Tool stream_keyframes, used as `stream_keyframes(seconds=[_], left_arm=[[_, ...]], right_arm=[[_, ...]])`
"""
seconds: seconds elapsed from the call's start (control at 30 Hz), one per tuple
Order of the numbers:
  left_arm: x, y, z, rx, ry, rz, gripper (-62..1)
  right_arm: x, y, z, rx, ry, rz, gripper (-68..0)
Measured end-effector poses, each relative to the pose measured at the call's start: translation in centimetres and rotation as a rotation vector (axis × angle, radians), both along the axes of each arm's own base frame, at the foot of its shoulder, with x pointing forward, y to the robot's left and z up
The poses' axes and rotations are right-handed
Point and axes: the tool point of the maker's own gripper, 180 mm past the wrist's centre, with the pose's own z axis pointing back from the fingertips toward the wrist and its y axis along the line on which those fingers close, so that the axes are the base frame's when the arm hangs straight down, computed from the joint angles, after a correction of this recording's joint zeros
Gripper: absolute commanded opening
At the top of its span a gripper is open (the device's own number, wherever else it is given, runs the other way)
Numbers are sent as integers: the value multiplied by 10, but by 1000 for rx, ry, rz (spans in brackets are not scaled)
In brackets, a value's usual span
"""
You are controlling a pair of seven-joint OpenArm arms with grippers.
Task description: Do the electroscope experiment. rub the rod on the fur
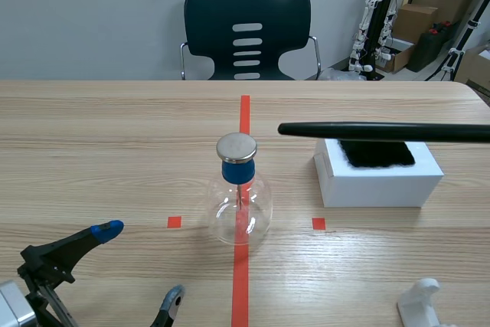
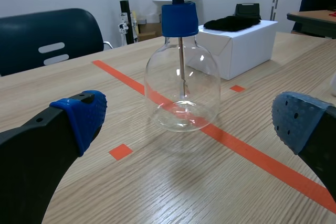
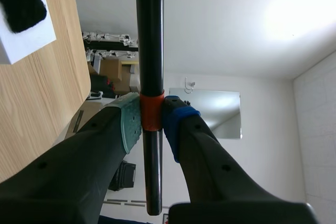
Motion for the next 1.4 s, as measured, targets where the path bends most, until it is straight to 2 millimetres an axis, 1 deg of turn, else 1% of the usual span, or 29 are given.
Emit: stream_keyframes(seconds=[0.1, 0.17, 0.3, 1.4], left_arm=[[0, 0, 0, 0, 0, 0, 14], [0, 0, 0, 0, 0, 0, 14], [0, 0, 0, 0, 0, 0, 14], [0, 0, 0, 0, 0, 0, 14]], right_arm=[[-10, 6, -4, 5, 15, 7, -662], [-16, 10, -10, -4, 50, 22, -662], [-21, 10, -14, -5, 81, 32, -662], [-20, 10, -14, -10, 89, 54, -662]])
